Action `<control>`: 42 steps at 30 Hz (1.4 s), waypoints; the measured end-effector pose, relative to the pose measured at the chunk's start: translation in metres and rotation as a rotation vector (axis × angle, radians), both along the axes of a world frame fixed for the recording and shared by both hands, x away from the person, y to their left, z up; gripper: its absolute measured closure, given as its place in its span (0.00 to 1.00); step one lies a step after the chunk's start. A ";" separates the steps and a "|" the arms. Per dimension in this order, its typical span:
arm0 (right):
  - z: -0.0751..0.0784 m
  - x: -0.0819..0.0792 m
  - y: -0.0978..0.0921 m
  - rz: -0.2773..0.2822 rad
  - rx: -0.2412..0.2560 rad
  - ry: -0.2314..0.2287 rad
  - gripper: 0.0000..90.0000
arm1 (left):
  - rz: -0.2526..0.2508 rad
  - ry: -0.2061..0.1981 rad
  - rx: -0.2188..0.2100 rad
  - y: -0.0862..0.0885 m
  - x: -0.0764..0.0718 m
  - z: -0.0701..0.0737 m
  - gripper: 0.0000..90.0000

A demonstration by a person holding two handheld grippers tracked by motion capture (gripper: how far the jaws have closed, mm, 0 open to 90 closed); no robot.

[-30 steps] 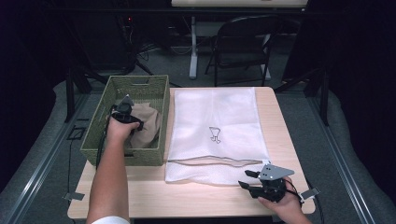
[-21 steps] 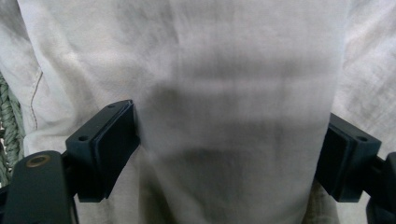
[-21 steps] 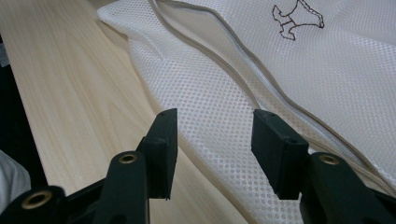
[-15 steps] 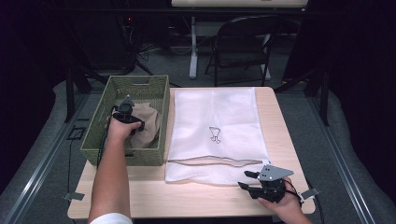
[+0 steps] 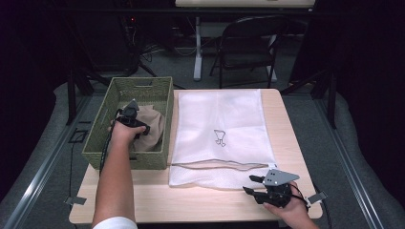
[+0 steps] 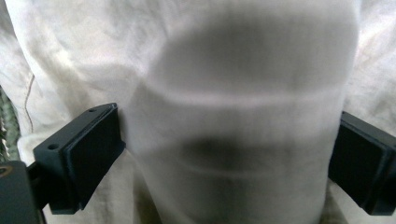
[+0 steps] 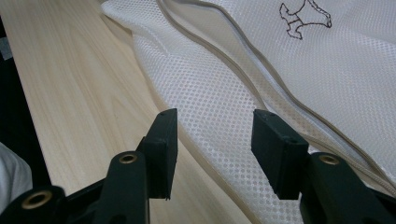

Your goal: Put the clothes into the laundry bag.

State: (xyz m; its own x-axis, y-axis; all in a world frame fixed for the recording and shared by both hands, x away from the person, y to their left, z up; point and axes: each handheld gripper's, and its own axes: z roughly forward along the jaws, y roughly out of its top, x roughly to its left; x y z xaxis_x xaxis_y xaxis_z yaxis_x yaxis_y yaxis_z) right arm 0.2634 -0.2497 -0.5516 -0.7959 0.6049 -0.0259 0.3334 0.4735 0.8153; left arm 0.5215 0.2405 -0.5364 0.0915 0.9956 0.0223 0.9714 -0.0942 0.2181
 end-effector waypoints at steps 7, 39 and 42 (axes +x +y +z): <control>0.000 0.000 0.001 0.006 -0.004 -0.002 0.56 | -0.025 -0.021 -0.008 0.001 -0.001 0.000 0.10; -0.001 -0.001 0.002 0.021 -0.011 -0.008 0.56 | 0.000 -0.012 -0.032 0.002 -0.001 0.005 0.33; -0.001 -0.001 0.002 0.020 -0.010 -0.007 0.56 | 0.034 -0.014 -0.045 0.004 -0.001 0.007 0.40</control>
State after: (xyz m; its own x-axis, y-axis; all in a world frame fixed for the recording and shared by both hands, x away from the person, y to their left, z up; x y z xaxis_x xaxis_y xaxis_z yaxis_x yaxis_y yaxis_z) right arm 0.2626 -0.2475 -0.5522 -0.8076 0.5885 -0.0374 0.3184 0.4885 0.8124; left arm 0.5200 0.2440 -0.5293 0.0581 0.9981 -0.0218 0.9706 -0.0513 0.2353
